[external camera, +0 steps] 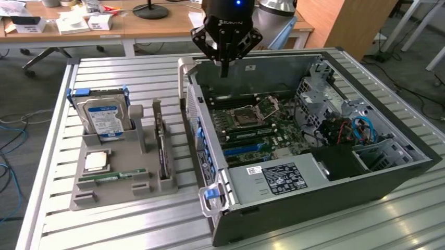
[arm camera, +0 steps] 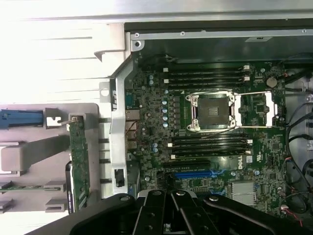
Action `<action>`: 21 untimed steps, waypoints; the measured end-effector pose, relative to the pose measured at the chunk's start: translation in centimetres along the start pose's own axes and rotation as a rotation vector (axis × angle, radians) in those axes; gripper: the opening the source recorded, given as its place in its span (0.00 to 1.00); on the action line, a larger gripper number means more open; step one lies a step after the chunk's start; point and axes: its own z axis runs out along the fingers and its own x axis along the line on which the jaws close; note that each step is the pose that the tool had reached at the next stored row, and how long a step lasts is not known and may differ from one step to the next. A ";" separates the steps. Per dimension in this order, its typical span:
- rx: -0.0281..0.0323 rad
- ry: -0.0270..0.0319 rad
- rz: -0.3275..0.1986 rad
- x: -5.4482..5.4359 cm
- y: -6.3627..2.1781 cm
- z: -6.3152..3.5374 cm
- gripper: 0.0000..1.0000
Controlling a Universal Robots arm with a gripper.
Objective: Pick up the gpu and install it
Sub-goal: 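Reach for the gpu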
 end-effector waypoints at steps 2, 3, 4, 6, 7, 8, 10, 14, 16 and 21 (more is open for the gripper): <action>0.0001 -0.0001 0.000 0.5 -0.02 -0.01 0.11; 0.0000 -0.0001 0.000 0.7 -0.04 -0.02 0.11; 0.0000 -0.0001 0.000 0.9 -0.05 -0.03 0.11; -0.0001 -0.0002 0.000 1.5 -0.06 -0.04 0.11; 0.0000 -0.0003 0.000 1.8 -0.07 -0.05 0.11; 0.0000 -0.0004 0.000 2.0 -0.08 -0.05 0.11; -0.0001 -0.0005 0.000 2.6 -0.09 -0.06 0.11; -0.0001 -0.0007 0.000 3.8 -0.10 -0.10 0.11; 0.0000 -0.0009 0.000 4.5 -0.10 -0.11 0.11; -0.0001 -0.0010 0.000 5.9 -0.13 -0.14 0.11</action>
